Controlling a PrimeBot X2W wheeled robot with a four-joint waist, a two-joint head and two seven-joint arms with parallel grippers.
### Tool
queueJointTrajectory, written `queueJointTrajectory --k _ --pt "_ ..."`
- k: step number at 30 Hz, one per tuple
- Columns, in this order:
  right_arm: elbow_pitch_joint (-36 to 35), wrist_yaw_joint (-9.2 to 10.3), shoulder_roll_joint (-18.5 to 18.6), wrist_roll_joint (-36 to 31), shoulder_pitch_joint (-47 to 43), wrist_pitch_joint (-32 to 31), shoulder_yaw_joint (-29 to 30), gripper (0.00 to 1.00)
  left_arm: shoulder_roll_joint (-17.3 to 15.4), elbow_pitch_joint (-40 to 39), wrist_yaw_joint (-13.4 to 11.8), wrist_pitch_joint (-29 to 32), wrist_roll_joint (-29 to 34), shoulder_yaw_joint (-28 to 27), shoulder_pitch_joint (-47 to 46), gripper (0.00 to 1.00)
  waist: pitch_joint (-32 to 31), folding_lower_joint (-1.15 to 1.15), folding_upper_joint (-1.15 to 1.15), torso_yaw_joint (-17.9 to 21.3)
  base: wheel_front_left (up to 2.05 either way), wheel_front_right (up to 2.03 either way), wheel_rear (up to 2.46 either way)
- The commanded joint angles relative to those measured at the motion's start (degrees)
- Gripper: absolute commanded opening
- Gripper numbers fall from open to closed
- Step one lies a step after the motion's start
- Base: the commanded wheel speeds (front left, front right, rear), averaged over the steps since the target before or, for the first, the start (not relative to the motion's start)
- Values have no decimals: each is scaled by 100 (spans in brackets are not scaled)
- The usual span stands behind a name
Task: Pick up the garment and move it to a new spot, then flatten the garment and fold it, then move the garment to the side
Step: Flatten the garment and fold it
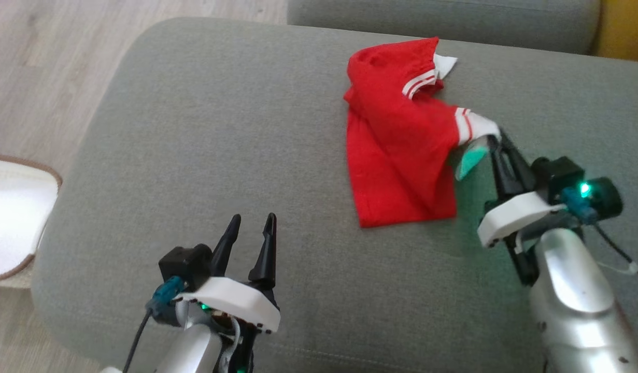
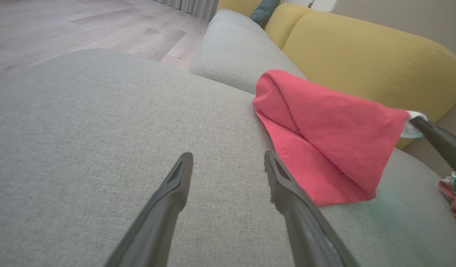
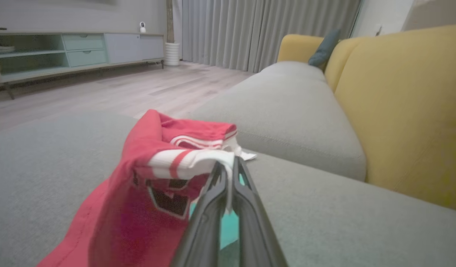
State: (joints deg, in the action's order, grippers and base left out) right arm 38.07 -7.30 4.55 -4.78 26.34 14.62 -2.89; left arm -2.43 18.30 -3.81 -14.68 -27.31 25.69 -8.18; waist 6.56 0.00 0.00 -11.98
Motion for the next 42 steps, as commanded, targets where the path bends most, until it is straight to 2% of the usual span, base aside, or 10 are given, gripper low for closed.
queueJointTrajectory --k 1,14,16,18,31,38,39,40,41,42 --pt "-314 -19 79 -93 104 38 -20 0 -44 -197 -3 -32 21 -182 -116 100 -10 0 0 80 0 0 0" --pt "-1064 -19 1102 -942 74 38 554 1 -44 -174 25 -32 67 -219 -285 100 237 0 0 801 0 0 0" --pt "-988 -19 1092 -919 -114 38 507 37 -44 -169 25 -32 59 -206 -326 100 289 0 0 907 0 0 0" --pt "-916 -19 977 -823 -359 38 505 98 -44 -160 24 -32 58 -204 -379 100 381 0 0 1031 0 0 0" --pt "-1098 -19 163 -402 -928 38 283 100 -44 536 291 -32 261 174 -791 100 662 0 0 1921 0 0 0" --pt "-1333 -19 24 -296 -606 38 158 100 -44 1263 104 -32 166 190 -1083 100 901 0 0 2253 0 0 0" --pt "-1353 -19 18 -293 -576 38 152 100 -44 1362 107 -32 114 213 -1098 94 918 0 0 2267 0 0 0" --pt "-1359 -19 14 -286 -548 38 152 100 -44 1477 106 -32 54 237 -1111 31 927 0 0 2274 0 0 0" --pt "-1360 -19 12 -281 -524 38 158 100 -44 1622 98 -32 17 275 -1127 0 927 0 0 2275 0 0 0" --pt "-1357 -19 11 -279 -511 38 172 100 -44 1730 89 -32 -27 287 -1148 0 905 0 0 2263 0 0 0"
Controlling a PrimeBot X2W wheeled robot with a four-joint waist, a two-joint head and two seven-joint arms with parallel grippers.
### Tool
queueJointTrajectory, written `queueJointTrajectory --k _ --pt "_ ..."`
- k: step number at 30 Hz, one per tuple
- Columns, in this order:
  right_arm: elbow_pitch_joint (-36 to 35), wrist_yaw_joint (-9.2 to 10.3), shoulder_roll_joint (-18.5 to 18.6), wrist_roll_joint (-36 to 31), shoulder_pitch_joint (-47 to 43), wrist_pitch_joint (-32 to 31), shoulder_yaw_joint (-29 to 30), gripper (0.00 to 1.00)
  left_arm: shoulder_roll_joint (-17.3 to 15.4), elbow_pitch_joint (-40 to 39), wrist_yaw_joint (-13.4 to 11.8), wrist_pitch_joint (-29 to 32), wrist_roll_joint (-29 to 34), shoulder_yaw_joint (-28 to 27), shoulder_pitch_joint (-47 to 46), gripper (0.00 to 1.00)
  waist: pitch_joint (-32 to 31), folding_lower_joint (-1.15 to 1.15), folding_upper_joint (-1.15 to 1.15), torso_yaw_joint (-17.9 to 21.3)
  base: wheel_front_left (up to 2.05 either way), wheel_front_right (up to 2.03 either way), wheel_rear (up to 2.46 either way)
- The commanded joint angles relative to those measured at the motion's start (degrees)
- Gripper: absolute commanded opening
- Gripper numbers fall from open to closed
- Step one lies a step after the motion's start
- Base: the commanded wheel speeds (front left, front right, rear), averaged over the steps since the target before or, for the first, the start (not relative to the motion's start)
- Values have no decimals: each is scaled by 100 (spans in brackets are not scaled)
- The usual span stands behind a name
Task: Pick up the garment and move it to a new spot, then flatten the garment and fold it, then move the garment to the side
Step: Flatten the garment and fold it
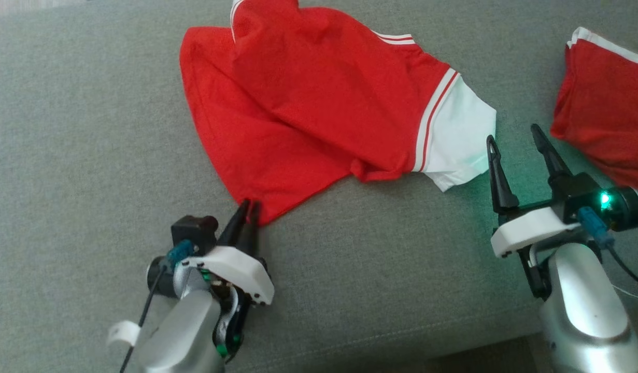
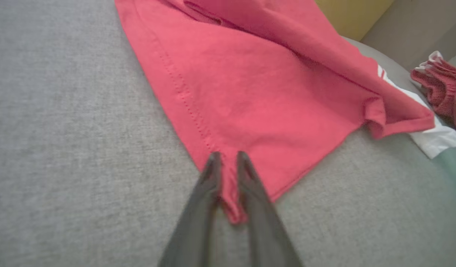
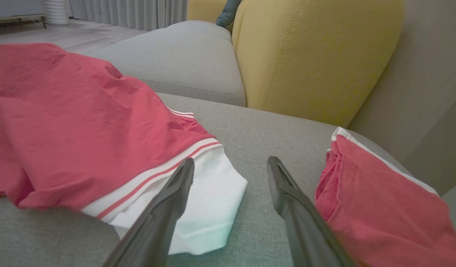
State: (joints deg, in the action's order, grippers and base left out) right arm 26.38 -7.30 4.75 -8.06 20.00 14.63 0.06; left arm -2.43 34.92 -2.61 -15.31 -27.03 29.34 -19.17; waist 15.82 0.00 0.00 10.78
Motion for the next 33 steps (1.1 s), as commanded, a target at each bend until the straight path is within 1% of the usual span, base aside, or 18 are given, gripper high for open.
queueJointTrajectory --k 1,5,11,19,24,26,27,28,29,33 --pt "-178 -19 -9 52 121 37 -110 100 -44 158 -55 31 -66 -79 -56 0 -70 0 0 -33 0 0 0" --pt "-138 -19 5 55 97 37 -42 100 -44 312 -238 31 67 -291 -84 0 -192 0 0 -187 0 0 0" --pt "-10 -19 -34 100 59 37 4 100 -72 204 -343 31 411 -1061 -39 0 -420 0 0 -472 0 0 0" --pt "293 -19 -117 123 -23 37 -32 100 -246 -175 -399 31 853 -2128 30 0 -684 0 0 -745 0 0 0" --pt "468 -19 -156 174 -35 37 -69 100 -357 -149 -356 31 1124 -2513 29 0 -782 0 0 -856 0 0 0" --pt "496 -19 -161 181 -44 37 -67 100 -357 -154 -368 31 1178 -2576 36 0 -807 0 0 -878 0 0 0" --pt "519 -19 -166 193 -52 37 -66 100 -344 -175 -388 31 1221 -2641 53 13 -824 0 0 -892 0 0 0" --pt "538 -19 -170 210 -59 37 -66 100 -329 -210 -406 31 1275 -2696 79 76 -843 0 0 -908 0 0 0" --pt "557 -19 -174 231 -66 37 -71 100 -304 -240 -410 31 1304 -2752 121 100 -860 0 0 -920 0 0 0" --pt "647 -19 -183 296 -123 37 -121 100 -175 -369 -392 31 1435 -2864 383 100 -937 0 0 -957 0 0 0"
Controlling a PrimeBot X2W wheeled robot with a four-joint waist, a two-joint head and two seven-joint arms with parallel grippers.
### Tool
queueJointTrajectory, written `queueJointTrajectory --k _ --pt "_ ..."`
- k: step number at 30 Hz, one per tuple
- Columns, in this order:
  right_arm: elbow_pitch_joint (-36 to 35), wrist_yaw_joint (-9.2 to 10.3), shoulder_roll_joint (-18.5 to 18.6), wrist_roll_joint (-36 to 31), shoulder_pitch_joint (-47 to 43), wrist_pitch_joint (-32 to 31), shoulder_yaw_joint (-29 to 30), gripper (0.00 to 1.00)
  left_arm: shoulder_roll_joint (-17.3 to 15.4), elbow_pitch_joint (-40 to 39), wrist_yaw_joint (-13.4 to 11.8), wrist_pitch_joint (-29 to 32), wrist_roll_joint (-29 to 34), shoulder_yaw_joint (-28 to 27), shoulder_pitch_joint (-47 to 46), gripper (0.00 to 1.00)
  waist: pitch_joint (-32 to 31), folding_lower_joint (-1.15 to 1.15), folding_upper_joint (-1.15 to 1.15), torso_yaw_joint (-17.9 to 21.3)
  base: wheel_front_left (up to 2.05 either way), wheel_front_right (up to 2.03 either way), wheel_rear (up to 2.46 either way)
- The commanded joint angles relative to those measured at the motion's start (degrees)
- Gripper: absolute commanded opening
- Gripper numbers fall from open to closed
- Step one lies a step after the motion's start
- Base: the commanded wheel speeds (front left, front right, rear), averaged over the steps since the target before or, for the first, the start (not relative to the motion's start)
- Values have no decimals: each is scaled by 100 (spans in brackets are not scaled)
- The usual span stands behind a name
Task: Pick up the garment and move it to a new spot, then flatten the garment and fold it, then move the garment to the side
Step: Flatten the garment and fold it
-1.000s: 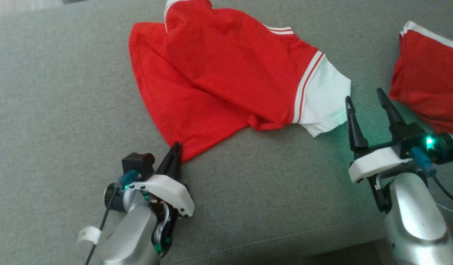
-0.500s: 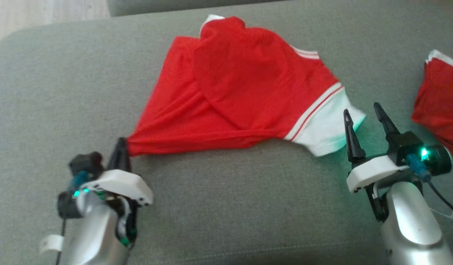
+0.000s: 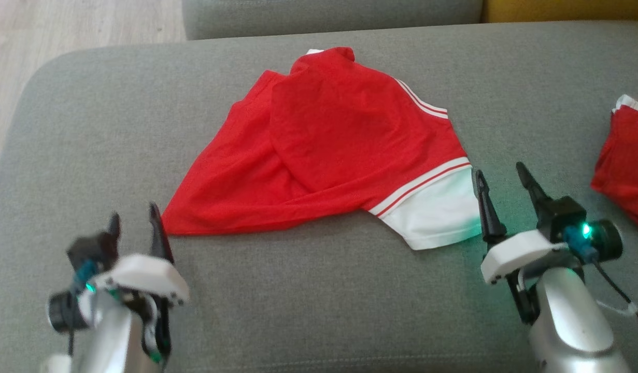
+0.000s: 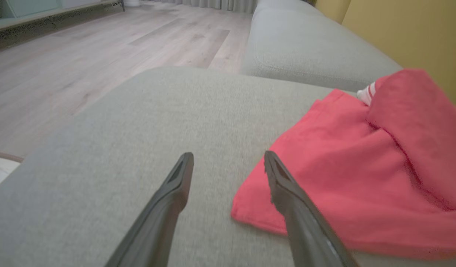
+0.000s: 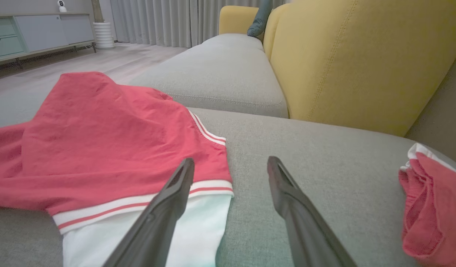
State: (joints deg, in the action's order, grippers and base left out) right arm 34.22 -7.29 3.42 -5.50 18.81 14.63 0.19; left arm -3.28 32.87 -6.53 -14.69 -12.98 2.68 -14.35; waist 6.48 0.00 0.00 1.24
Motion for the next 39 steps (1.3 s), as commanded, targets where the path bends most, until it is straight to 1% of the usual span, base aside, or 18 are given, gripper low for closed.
queueJointTrajectory --k 1,4,7,9,16,23,24,25,26,27,28,32,39 --pt "-115 -20 -51 77 -21 37 -157 100 -59 -213 0 -31 48 -212 -24 100 -13 0 0 -12 0 0 0" --pt "-1 -20 -52 168 -103 37 -189 100 7 -304 45 -31 68 -195 197 100 -42 0 0 -51 0 0 0" --pt "177 -20 -53 173 -189 37 -212 100 32 -315 91 -31 101 -62 351 100 -64 0 0 -86 0 0 0" --pt "297 -20 -53 166 -243 37 -203 100 36 -346 103 -31 -3 102 420 100 -61 0 0 -107 0 0 0" --pt "826 -20 -54 95 -255 37 -66 100 39 -416 17 -31 -243 526 463 100 40 0 0 -191 0 0 0" --pt "1353 -20 -54 21 -58 37 48 100 39 -426 -19 -31 -341 676 323 100 160 0 0 -263 0 0 0" --pt "1448 -20 -54 34 -26 37 38 96 39 -423 -18 -31 -343 684 306 100 174 0 0 -271 0 0 0" --pt "1506 -20 -54 41 10 37 28 84 39 -419 -16 -31 -347 691 292 100 186 0 0 -277 0 0 0" --pt "1567 -20 -54 38 39 37 3 44 39 -417 -15 -31 -353 695 279 100 202 0 0 -282 0 0 0" --pt "1604 -20 -54 51 64 37 -6 10 40 -418 -15 -31 -359 696 266 100 212 0 0 -286 0 0 0" --pt "1623 -20 -54 47 80 37 -17 0 40 -419 -15 -31 -367 695 255 100 216 0 0 -287 0 0 0" --pt "1618 -20 -54 76 83 37 68 0 40 -415 -35 -31 -421 661 245 100 204 0 0 -244 0 0 0" --pt "1276 -20 -32 41 -2 37 391 0 40 -324 17 -31 -512 521 171 100 196 0 0 -83 0 0 0"
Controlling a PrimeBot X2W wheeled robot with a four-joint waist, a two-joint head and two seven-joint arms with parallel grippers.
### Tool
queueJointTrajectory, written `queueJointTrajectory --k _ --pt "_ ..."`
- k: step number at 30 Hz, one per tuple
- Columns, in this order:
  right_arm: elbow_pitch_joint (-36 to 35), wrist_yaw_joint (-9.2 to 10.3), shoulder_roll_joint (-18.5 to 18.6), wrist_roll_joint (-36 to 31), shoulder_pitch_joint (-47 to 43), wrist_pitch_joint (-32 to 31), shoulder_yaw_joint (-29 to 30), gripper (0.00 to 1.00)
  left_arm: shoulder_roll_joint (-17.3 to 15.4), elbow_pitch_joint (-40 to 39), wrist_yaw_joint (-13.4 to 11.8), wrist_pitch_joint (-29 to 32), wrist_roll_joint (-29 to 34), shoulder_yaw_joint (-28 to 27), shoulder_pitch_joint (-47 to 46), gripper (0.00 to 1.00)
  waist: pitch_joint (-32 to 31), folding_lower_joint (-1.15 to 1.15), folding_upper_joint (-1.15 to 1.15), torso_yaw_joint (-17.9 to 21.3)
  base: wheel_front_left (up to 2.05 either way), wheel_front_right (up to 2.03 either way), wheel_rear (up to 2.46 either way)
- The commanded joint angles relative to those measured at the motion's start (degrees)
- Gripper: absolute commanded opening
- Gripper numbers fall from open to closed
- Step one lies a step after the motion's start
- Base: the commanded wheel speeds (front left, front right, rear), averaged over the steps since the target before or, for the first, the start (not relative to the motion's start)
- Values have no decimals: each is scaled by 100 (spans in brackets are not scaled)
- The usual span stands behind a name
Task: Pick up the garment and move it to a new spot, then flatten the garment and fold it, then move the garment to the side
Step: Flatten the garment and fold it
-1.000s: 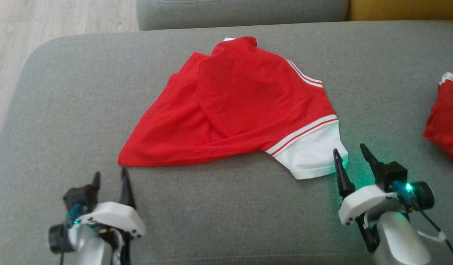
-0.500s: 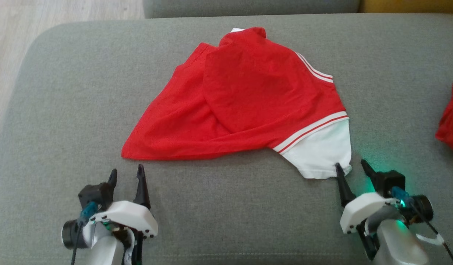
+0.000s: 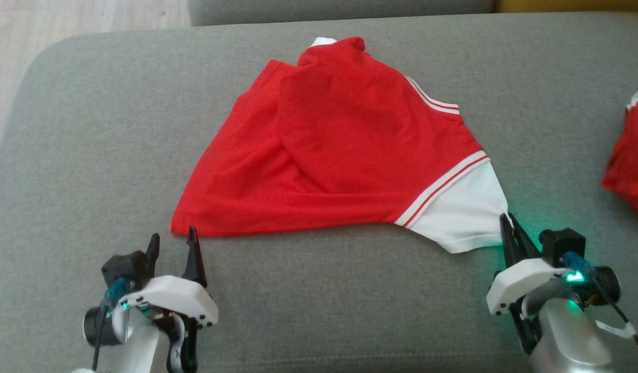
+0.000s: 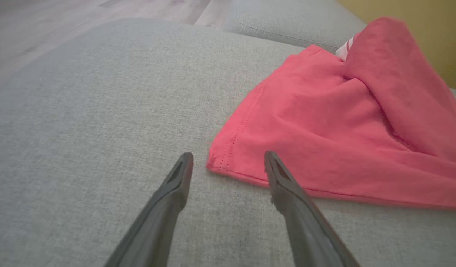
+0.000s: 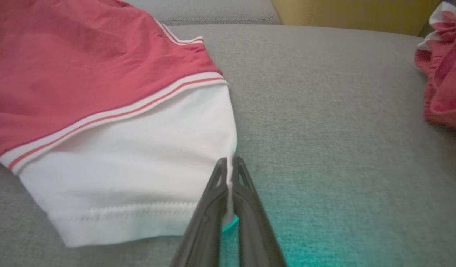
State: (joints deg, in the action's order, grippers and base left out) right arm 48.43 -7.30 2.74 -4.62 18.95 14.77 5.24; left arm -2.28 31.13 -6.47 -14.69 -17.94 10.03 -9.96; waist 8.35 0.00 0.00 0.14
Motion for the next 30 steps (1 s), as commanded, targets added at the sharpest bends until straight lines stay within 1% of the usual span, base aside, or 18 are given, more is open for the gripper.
queueJointTrajectory --k 1,8,9,16,17,18,19,21,23,25,27,30 --pt "-193 -19 40 -53 -25 23 -93 0 -60 -128 42 -31 -27 -215 -290 100 26 0 0 60 0 0 0" --pt "-458 -19 42 -46 23 23 -55 0 -60 200 258 -31 -349 -209 -469 100 219 0 0 280 0 0 0" --pt "-479 -19 41 -36 34 23 -57 0 -60 301 280 -31 -463 -224 -492 100 229 0 0 305 0 0 0" --pt "-682 -19 33 47 146 23 -159 0 -60 1174 333 -31 -604 11 -648 100 229 0 0 482 0 0 0" --pt "-712 -19 32 76 155 23 -182 0 -60 1294 370 -31 -628 83 -653 67 217 0 0 492 0 0 0" --pt "-750 -19 30 118 161 23 -200 0 -60 1407 407 -31 -667 148 -666 29 194 0 0 494 0 0 0" --pt "-782 -19 29 163 163 23 -226 0 -60 1475 445 -31 -697 202 -683 0 164 0 0 492 0 0 0" --pt "-895 -19 26 292 174 23 -287 0 -60 1530 503 -31 -724 290 -707 0 90 0 0 475 0 0 0" --pt "-1043 -19 24 451 190 23 -386 0 -60 1397 503 -31 -725 262 -749 0 -18 0 0 451 0 0 0" --pt "-1221 -19 22 669 238 23 -499 0 -60 1125 504 -31 -696 145 -808 0 -170 0 0 426 0 0 0" --pt "-1410 -19 20 892 330 23 -604 0 -62 773 495 -31 -520 -12 -897 0 -356 0 0 400 0 0 0" --pt "-1727 -19 93 1129 577 23 -779 0 -206 203 530 -31 -252 -300 -1106 0 -656 0 0 371 0 0 0"
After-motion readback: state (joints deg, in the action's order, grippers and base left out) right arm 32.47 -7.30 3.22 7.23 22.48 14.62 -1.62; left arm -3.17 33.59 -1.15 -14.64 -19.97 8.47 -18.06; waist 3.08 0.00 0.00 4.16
